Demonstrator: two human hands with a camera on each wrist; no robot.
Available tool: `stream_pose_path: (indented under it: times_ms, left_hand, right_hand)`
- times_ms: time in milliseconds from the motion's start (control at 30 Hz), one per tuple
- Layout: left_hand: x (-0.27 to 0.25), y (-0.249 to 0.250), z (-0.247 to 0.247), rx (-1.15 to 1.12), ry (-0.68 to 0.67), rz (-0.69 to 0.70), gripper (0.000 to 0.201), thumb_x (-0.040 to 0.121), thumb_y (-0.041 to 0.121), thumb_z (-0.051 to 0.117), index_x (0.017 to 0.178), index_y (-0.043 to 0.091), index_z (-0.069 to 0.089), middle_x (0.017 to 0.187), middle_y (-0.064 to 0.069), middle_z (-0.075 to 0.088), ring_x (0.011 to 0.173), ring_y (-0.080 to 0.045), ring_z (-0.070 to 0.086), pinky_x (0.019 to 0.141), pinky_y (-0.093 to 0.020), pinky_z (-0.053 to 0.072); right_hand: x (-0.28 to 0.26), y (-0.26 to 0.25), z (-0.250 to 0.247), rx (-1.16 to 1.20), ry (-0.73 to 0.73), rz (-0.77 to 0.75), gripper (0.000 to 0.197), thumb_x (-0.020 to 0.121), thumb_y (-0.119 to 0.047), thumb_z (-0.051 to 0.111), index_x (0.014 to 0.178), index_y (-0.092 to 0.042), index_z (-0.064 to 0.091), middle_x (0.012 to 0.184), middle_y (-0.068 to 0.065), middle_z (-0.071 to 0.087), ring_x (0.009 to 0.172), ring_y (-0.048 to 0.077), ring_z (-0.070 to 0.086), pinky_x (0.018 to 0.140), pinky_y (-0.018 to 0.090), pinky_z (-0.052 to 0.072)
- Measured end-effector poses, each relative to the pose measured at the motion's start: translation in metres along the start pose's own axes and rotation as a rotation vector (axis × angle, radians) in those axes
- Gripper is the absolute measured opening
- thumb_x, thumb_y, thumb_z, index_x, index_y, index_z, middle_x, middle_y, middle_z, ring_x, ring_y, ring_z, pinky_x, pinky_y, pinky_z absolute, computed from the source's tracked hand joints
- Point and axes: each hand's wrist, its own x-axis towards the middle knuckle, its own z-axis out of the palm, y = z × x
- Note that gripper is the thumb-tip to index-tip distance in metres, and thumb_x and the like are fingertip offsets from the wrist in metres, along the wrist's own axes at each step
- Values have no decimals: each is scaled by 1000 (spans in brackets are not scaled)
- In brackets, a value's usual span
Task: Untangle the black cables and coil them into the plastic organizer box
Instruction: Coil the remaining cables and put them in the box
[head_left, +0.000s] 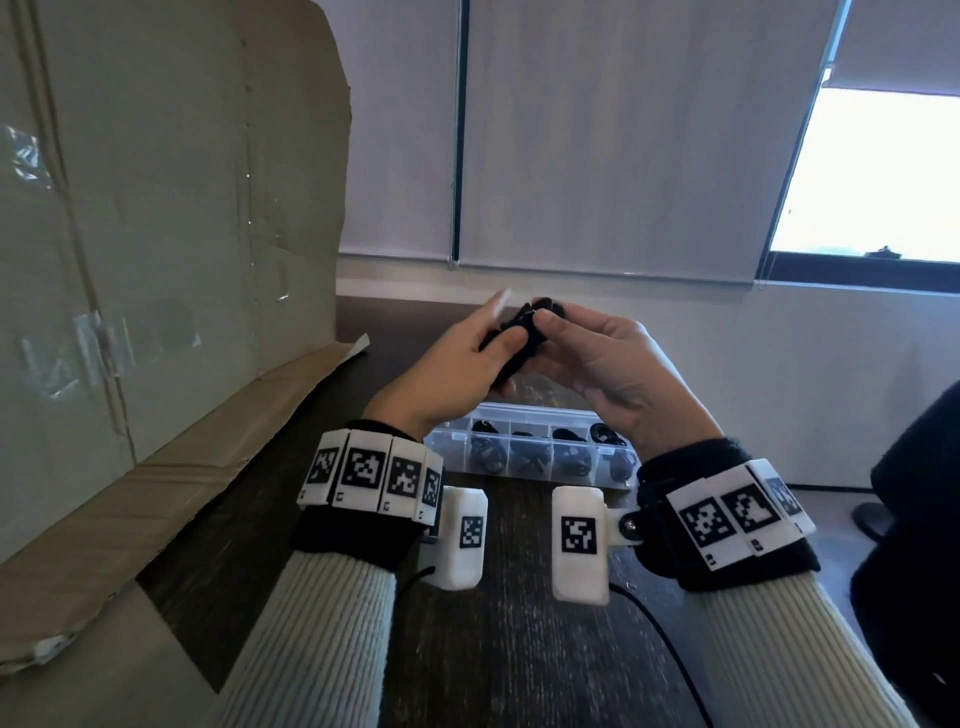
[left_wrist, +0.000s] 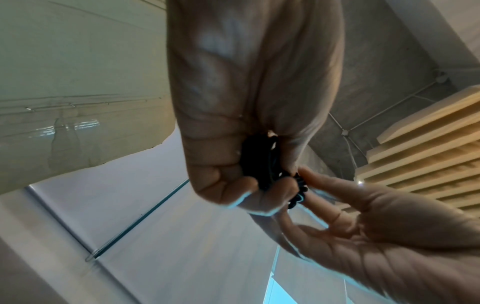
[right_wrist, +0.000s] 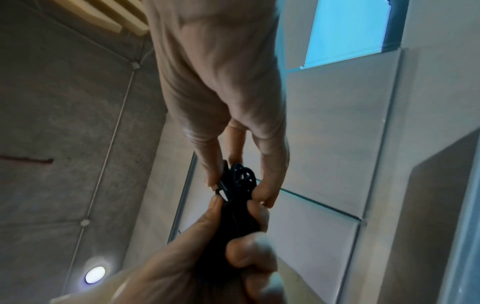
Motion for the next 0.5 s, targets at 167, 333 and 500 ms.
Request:
stream_pose_path:
  times_ms: [167, 333, 500]
  left_hand:
    - [7, -18, -4, 21, -55, -93, 74, 97, 43, 47, 152, 17, 6, 78, -1, 63, 64, -13, 60, 66, -34, 48]
    - [1, -26, -13, -90, -51, -159, 49, 99, 51, 33, 131, 15, 45, 90, -3, 65, 67, -11, 62, 66, -28, 48]
    - [-7, -56, -31, -313, 159, -374, 33, 101, 47, 31, 111, 22, 50, 101, -4, 68, 84, -16, 66, 75, -30, 48]
  right_hand:
    - [6, 9, -3, -78, 39, -2, 19, 85, -4, 66, 103, 2, 70, 101, 21, 72, 98, 33, 70, 89, 42, 56]
    - [28, 19, 6, -148, 106, 65, 9, 84, -1, 68, 92, -2, 72, 87, 16, 73, 83, 27, 70, 72, 32, 60]
    - [66, 38, 17, -283, 191, 141, 19, 82, 1, 71, 101, 6, 69, 89, 17, 70, 84, 28, 68, 82, 39, 59]
